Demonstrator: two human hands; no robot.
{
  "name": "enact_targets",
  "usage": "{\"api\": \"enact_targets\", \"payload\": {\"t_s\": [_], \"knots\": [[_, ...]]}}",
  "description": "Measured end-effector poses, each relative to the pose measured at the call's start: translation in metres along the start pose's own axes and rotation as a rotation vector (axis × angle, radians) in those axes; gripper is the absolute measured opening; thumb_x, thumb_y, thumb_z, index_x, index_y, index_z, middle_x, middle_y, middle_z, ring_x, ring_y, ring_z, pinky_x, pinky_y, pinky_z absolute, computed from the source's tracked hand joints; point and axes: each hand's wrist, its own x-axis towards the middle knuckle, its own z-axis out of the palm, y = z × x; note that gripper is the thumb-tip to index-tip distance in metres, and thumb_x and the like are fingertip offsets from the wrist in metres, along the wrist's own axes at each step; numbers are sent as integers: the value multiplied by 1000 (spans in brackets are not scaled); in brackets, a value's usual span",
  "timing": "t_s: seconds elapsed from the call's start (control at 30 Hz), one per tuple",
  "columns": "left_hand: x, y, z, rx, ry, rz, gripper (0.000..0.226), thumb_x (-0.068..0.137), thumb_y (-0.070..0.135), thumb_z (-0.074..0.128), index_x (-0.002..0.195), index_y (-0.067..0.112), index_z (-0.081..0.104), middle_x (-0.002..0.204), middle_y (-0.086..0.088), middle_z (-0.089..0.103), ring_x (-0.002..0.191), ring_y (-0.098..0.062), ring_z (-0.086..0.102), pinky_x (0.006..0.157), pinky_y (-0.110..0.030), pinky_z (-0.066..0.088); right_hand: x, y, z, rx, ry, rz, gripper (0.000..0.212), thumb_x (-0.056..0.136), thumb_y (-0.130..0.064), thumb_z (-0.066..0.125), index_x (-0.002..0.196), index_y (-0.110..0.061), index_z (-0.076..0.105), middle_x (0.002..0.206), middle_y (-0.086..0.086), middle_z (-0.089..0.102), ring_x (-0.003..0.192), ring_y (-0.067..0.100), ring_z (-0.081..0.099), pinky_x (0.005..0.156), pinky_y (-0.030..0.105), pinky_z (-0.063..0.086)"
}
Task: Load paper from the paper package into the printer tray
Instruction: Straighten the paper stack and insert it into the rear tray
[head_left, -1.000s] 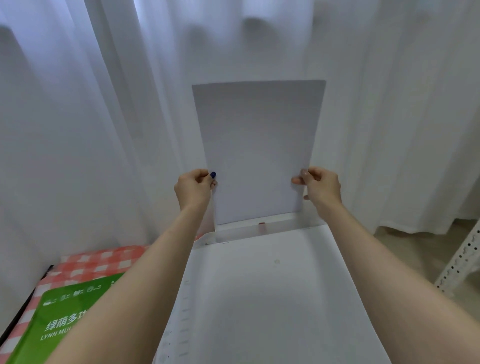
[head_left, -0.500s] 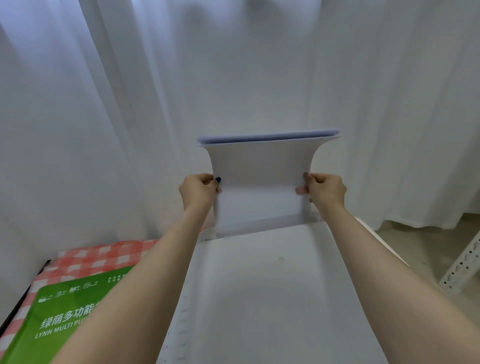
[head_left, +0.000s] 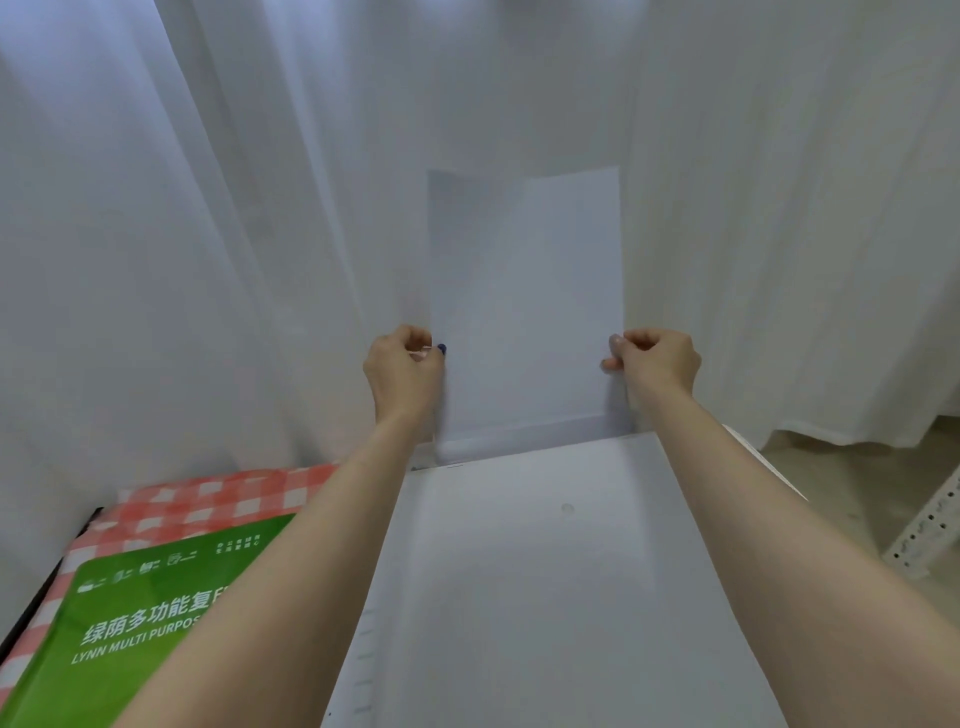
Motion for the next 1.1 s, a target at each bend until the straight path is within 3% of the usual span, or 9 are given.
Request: {"api": "enact_targets", "payload": {"t_s": [0.13, 0.27, 0.33, 0.43, 0.5, 0.7, 0.8, 0.9, 1.1], "knots": [[-4, -7, 0, -30, -5, -12, 9, 83, 8, 62, 92, 5, 65, 68, 2, 55, 76, -18, 51, 72, -19, 38, -2, 3, -2, 12, -5, -5, 11, 85, -9, 65, 92, -2, 68, 67, 5, 62, 33, -12, 52, 42, -5, 33], [-8, -10, 1, -31, -24, 15, 7, 84, 7, 61, 81, 13, 58, 62, 10, 49, 73, -17, 49, 56, -16, 34, -6, 8, -4, 25, 10, 12, 13, 85, -10, 66, 95, -1, 68, 81, 14, 68, 52, 0, 58, 45, -6, 36], [-7, -10, 3, -32, -30, 15, 5, 84, 8, 61, 82, 12, 59, 63, 9, 49, 74, -16, 49, 56, -15, 34, -6, 9, -5, 22, 7, 16, 13, 85, -9, 66, 96, -1, 67, 80, 12, 66, 51, 0, 58, 44, -7, 35], [-5, -10, 5, -40, -18, -3, 2, 84, 8, 61, 86, 7, 63, 63, 9, 49, 74, -16, 50, 60, -17, 36, -4, 11, -4, 24, 5, 1, 7, 85, -8, 65, 91, -4, 66, 67, 5, 63, 36, -9, 55, 44, -6, 34], [-4, -13, 6, -59, -10, -21, 2, 85, 8, 61, 86, 7, 63, 62, 10, 49, 74, -16, 50, 56, -8, 35, -2, 10, -2, 25, 13, -28, 2, 86, -9, 64, 86, -7, 65, 61, -1, 60, 35, -13, 52, 46, -6, 35], [-3, -16, 9, -70, -14, -14, 3, 85, 9, 62, 83, 11, 60, 62, 10, 49, 73, -16, 49, 52, 2, 34, -2, 9, 0, 38, 36, -73, 6, 86, -8, 62, 81, -10, 62, 60, -1, 59, 36, -14, 52, 44, -5, 35], [1, -8, 10, -77, -30, 22, 10, 84, 8, 63, 93, 4, 65, 64, 11, 49, 66, -11, 48, 54, 7, 33, -1, 11, -4, 46, 58, -85, 4, 87, -8, 62, 83, -9, 63, 63, 3, 59, 36, -14, 52, 44, -4, 34], [5, -1, 13, -109, -22, 31, 13, 83, 6, 64, 95, 2, 66, 64, 10, 49, 60, 0, 45, 55, 7, 34, 3, 6, -8, 53, 79, -97, 4, 87, -7, 61, 84, -10, 62, 61, -1, 57, 35, -14, 52, 43, -3, 34], [-1, -16, 4, -40, -33, 5, 2, 84, 9, 62, 84, 10, 63, 62, 9, 49, 67, -13, 48, 55, -1, 35, -1, 7, -1, 15, 6, -90, 5, 87, -6, 61, 83, -9, 62, 63, -2, 57, 35, -14, 52, 43, -4, 32]]}}
